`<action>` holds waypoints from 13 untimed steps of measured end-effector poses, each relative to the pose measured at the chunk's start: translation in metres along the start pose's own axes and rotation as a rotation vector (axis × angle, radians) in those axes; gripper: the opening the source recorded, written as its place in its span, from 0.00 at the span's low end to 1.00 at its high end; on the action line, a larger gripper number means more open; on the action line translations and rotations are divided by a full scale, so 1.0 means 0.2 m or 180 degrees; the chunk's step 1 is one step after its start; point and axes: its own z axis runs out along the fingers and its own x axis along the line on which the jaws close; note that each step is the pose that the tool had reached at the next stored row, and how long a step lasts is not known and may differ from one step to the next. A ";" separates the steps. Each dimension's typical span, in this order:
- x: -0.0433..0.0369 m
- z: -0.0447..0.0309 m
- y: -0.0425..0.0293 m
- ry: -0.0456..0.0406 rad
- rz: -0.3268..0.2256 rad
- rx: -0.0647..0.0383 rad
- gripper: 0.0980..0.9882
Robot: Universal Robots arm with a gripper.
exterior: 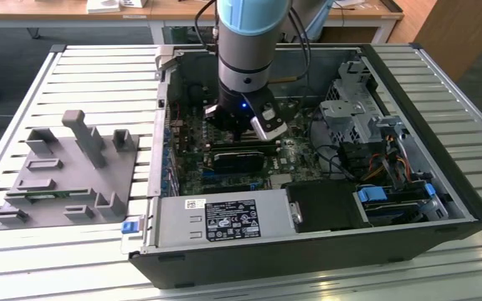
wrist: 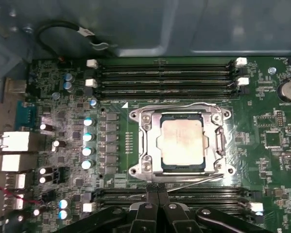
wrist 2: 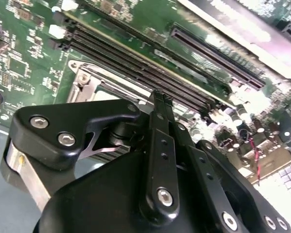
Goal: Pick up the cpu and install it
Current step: 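Install the second cpu locking lever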
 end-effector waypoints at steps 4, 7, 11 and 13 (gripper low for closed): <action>0.010 0.012 -0.015 0.0001 0.0000 -0.0039 0.01; 0.011 0.032 -0.019 0.0001 0.0000 -0.0066 0.01; 0.011 0.056 -0.025 0.0002 0.0000 -0.0095 0.01; 0.012 0.057 -0.033 0.0003 -0.0001 -0.0113 0.01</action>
